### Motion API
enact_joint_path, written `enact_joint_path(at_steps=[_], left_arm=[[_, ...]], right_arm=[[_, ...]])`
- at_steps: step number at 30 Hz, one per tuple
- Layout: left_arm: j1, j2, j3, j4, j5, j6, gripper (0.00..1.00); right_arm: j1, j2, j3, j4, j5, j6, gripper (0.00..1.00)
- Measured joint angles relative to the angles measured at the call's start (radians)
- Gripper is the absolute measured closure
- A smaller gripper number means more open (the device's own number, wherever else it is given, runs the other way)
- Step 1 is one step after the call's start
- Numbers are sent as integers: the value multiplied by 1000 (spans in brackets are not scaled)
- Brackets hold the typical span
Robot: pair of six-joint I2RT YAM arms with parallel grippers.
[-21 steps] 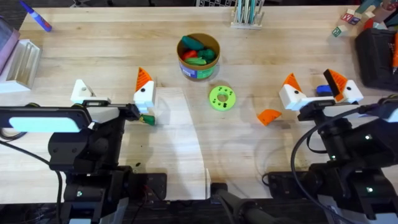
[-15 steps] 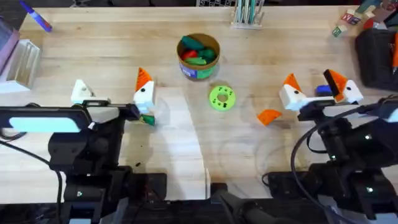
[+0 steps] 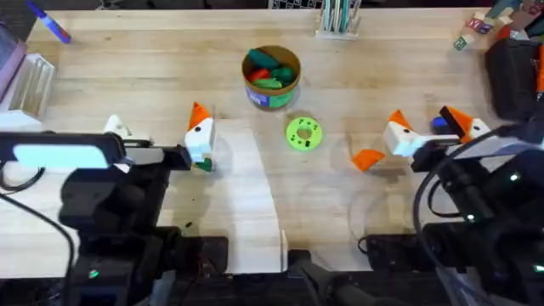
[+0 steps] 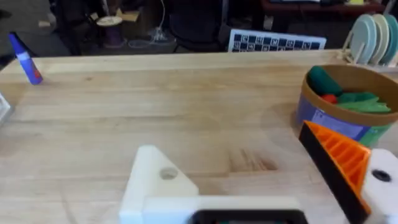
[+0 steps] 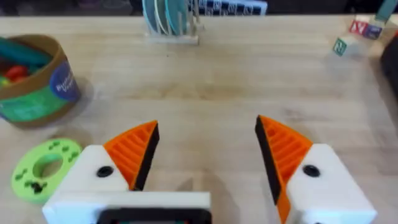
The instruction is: Pick up the gripper from the table and insert it into the empty holder that is missing its gripper. Then pick up a screw, insert it into the mounting hole, and use the screwdriver to tighten it. Finally, clean up the table by picking up the vegetable and placing it into the bucket.
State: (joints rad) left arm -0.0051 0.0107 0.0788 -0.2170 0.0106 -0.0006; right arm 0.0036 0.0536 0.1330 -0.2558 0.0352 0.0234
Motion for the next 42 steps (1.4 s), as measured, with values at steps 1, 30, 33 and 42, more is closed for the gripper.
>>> enact_joint_path(at_steps=[1,30,33,42], left_arm=[[0,15,39,-56,1,0,15],[0,974,663,-632,50,-427,950],[0,945,663,-632,52,-414,687],[-55,657,663,-532,89,-255,13]], right_arm=[[0,27,36,-44,6,0,59],[0,719,601,-301,32,-1,58],[0,719,601,-302,32,-1,59],[0,719,601,-302,32,-1,59]])
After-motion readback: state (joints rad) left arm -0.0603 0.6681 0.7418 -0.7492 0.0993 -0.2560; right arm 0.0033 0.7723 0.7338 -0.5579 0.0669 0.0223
